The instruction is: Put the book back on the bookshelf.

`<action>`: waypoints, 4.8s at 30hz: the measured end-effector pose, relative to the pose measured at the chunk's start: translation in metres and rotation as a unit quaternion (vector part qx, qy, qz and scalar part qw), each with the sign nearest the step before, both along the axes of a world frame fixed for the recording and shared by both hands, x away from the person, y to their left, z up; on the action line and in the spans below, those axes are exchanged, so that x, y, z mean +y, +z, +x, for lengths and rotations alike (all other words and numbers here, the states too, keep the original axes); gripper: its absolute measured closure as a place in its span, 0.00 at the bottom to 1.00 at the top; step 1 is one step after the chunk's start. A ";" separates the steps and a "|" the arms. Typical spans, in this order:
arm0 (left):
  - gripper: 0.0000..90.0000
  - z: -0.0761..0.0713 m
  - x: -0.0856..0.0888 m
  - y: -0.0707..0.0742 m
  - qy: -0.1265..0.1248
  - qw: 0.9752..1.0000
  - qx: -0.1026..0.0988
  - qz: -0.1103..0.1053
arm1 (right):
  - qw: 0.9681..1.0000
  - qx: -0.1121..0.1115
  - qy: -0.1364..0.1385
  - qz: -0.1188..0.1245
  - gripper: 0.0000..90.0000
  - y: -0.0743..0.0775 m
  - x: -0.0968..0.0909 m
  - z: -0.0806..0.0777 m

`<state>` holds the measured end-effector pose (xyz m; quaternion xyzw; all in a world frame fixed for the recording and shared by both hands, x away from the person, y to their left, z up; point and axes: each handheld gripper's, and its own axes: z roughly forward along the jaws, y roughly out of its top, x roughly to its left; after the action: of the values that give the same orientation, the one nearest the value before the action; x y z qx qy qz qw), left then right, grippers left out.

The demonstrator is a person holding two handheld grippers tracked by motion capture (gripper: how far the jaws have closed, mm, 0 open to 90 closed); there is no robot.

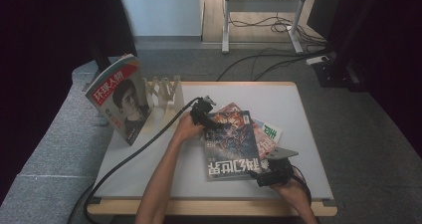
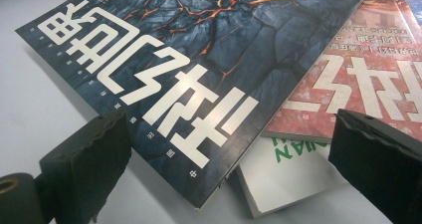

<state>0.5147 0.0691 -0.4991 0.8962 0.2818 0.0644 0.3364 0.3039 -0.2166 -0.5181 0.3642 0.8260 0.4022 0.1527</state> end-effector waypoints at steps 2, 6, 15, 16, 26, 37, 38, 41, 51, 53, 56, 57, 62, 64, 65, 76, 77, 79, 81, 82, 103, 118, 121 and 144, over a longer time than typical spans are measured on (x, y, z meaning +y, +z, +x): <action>0.00 -0.001 0.000 0.000 0.000 1.000 -0.004 0.001 | 1.000 0.000 0.000 0.000 0.03 -0.001 0.000 0.000; 0.00 -0.003 0.000 0.000 0.003 1.000 -0.005 0.002 | 1.000 0.000 -0.001 -0.001 0.03 -0.001 -0.001 0.000; 0.00 -0.010 0.004 0.000 0.018 1.000 -0.004 -0.002 | 1.000 -0.005 -0.014 -0.007 0.03 0.000 -0.008 0.001; 0.00 -0.011 0.004 0.000 0.019 1.000 -0.004 -0.002 | 1.000 -0.006 -0.017 -0.007 0.03 0.000 -0.009 0.002; 0.00 -0.022 0.013 0.001 0.031 1.000 0.005 0.004 | 0.999 -0.011 -0.040 -0.009 0.03 0.001 -0.021 0.007; 0.00 -0.035 0.023 0.000 0.043 0.999 0.011 0.000 | 0.997 -0.019 -0.068 -0.013 0.03 0.003 -0.034 0.014; 0.00 -0.037 0.023 0.000 0.044 0.999 0.010 0.000 | 0.997 -0.019 -0.072 -0.013 0.03 0.003 -0.035 0.015; 0.00 -0.041 0.026 0.001 0.045 0.999 0.011 0.002 | 0.996 -0.018 -0.082 -0.012 0.03 0.003 -0.039 0.019; 0.00 -0.053 0.034 -0.001 0.058 0.998 0.023 -0.008 | 0.995 -0.012 -0.099 -0.020 0.04 0.005 -0.047 0.032; 0.00 -0.056 0.037 -0.002 0.058 0.998 0.021 -0.011 | 0.995 -0.009 -0.101 -0.019 0.03 0.005 -0.049 0.036; 0.00 -0.060 0.039 -0.003 0.060 0.998 0.020 -0.013 | 0.994 -0.006 -0.104 -0.017 0.03 0.005 -0.051 0.039; 0.00 -0.062 0.040 -0.003 0.061 0.998 0.019 -0.014 | 0.994 -0.007 -0.105 -0.018 0.03 0.005 -0.051 0.041; 0.00 -0.070 0.044 -0.003 0.062 0.998 0.019 -0.015 | 0.993 -0.004 -0.113 -0.015 0.04 0.005 -0.055 0.050; 0.00 -0.073 0.045 -0.003 0.062 0.998 0.019 -0.012 | 0.993 -0.003 -0.116 -0.016 0.04 0.005 -0.056 0.054; 0.00 -0.075 0.045 -0.003 0.062 0.998 0.017 -0.009 | 0.993 -0.003 -0.117 -0.017 0.04 0.006 -0.056 0.055; 0.00 -0.094 0.050 -0.005 0.069 0.997 0.020 -0.016 | 0.991 -0.003 -0.133 -0.022 0.05 0.007 -0.061 0.076; 0.00 -0.097 0.051 -0.006 0.069 0.997 0.020 -0.017 | 0.991 -0.003 -0.135 -0.022 0.05 0.007 -0.061 0.078; 0.00 -0.101 0.052 -0.007 0.070 0.997 0.021 -0.020 | 0.990 -0.003 -0.138 -0.022 0.05 0.007 -0.062 0.083; 0.00 -0.105 0.054 -0.007 0.070 0.997 0.024 -0.025 | 0.990 -0.003 -0.140 -0.022 0.05 0.007 -0.062 0.086; 0.00 -0.107 0.055 -0.008 0.071 0.997 0.025 -0.026 | 0.990 -0.001 -0.141 -0.021 0.05 0.007 -0.063 0.089; 0.00 -0.144 0.057 -0.005 0.061 0.997 0.032 -0.039 | 0.988 0.006 -0.151 -0.013 0.04 0.006 -0.058 0.132; 0.00 -0.162 0.053 -0.014 0.049 0.998 0.044 -0.005 | 0.988 -0.002 -0.150 -0.026 0.06 0.006 -0.049 0.156; 0.00 -0.164 0.058 -0.016 0.054 0.996 0.059 -0.040 | 0.988 -0.004 -0.151 -0.027 0.07 0.006 -0.046 0.162; 0.00 -0.147 0.072 0.008 0.049 0.998 0.013 -0.037 | 0.993 -0.014 -0.120 -0.004 0.02 0.019 -0.038 0.143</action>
<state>0.3673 0.1407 -0.4907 0.8691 0.3323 0.0585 0.3616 0.4471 -0.2544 -0.4995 0.4542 0.7759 0.3827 0.2125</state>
